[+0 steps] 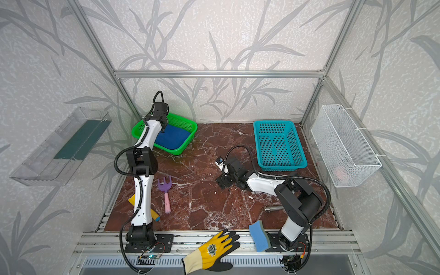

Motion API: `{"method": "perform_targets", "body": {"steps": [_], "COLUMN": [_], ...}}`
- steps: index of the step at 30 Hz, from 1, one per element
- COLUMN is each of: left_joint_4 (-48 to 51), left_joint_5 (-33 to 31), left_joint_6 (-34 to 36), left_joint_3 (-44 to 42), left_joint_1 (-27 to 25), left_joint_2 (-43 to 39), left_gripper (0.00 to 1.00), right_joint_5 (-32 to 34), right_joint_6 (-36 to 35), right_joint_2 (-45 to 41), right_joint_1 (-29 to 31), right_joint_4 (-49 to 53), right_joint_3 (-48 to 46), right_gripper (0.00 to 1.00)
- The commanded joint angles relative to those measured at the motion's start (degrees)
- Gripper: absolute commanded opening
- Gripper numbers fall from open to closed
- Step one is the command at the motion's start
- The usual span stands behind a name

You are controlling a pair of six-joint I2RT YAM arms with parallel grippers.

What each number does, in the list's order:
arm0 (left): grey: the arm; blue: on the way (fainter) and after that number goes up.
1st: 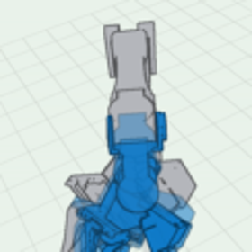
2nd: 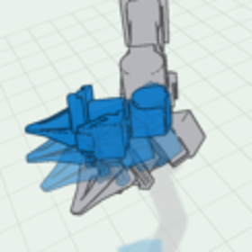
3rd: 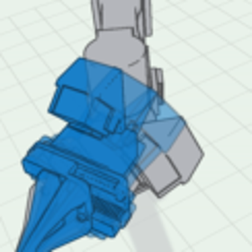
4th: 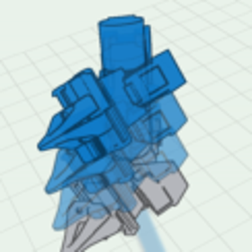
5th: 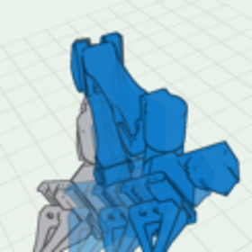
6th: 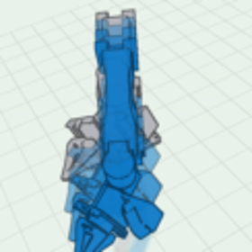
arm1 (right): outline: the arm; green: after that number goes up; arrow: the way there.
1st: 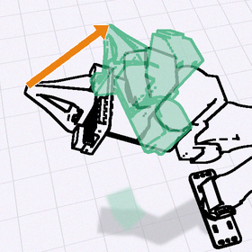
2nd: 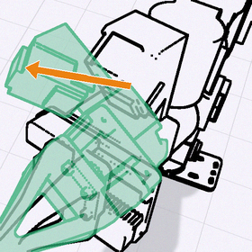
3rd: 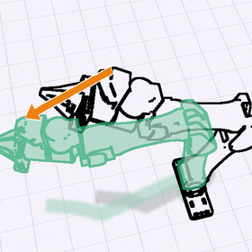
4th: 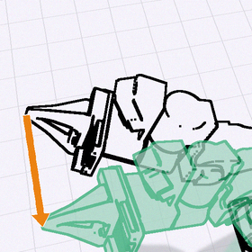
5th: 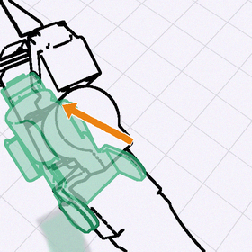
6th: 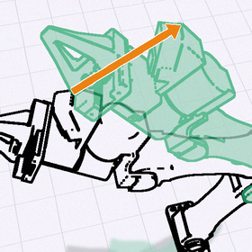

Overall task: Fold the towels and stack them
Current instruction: 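Open the left gripper over the green basket and lift away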

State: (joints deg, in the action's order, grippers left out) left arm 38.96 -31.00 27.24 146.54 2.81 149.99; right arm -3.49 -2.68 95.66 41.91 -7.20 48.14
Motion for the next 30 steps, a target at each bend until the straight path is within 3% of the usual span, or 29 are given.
{"method": "perform_targets", "body": {"steps": [1,8,15,16,17,18,20,26,30], "left_joint_4": [-1.06,0.92,9.57,10.52,11.85,12.96,14.39,12.28,6.39], "left_joint_5": [-3.03,-1.36,10.27,11.38,12.93,14.28,16.43,24.96,25.14], "left_joint_6": [1.25,-3.44,-13.21,-13.93,-14.66,-15.66,-17.55,-19.43,-21.16], "left_joint_3": [1.52,1.81,1.47,1.38,1.3,1.21,0.31,-14.75,-31.47], "left_joint_1": [0.53,1.64,3.33,3.28,3.21,3.18,2.95,0.11,-3.49], "left_joint_2": [0.83,-4.17,-11.7,-12.52,-13.48,-14.56,-16.92,-29.12,-39.98], "left_gripper": [0.57,0.63,0.66,0.7,0.84,0.85,0.99,0.99,0.99], "right_joint_5": [0.23,0.42,0.61,0.95,1.28,1.59,1.86,4.6,7.36], "right_joint_6": [-0.57,-0.74,-1.33,-1.39,-1.41,-1.43,-1.85,-3.11,-3.48], "right_joint_2": [0.18,-0.84,-1.21,-1.34,-1.55,-1.81,-2.43,-6.41,-11.48], "right_joint_1": [0.5,0.56,0.54,0.54,0.54,0.59,0.54,0.45,0.39], "right_joint_4": [0.45,-2.77,-6.28,-6.32,-6.42,-6.44,-6.38,-2.66,-0.17], "right_joint_3": [1.26,-1.28,-2.85,-2.8,-2.7,-2.49,-2.19,-1.69,-3.18], "right_gripper": [0.99,0.99,0.99,0.99,0.99,0.99,0.99,0.99,0.99]}}
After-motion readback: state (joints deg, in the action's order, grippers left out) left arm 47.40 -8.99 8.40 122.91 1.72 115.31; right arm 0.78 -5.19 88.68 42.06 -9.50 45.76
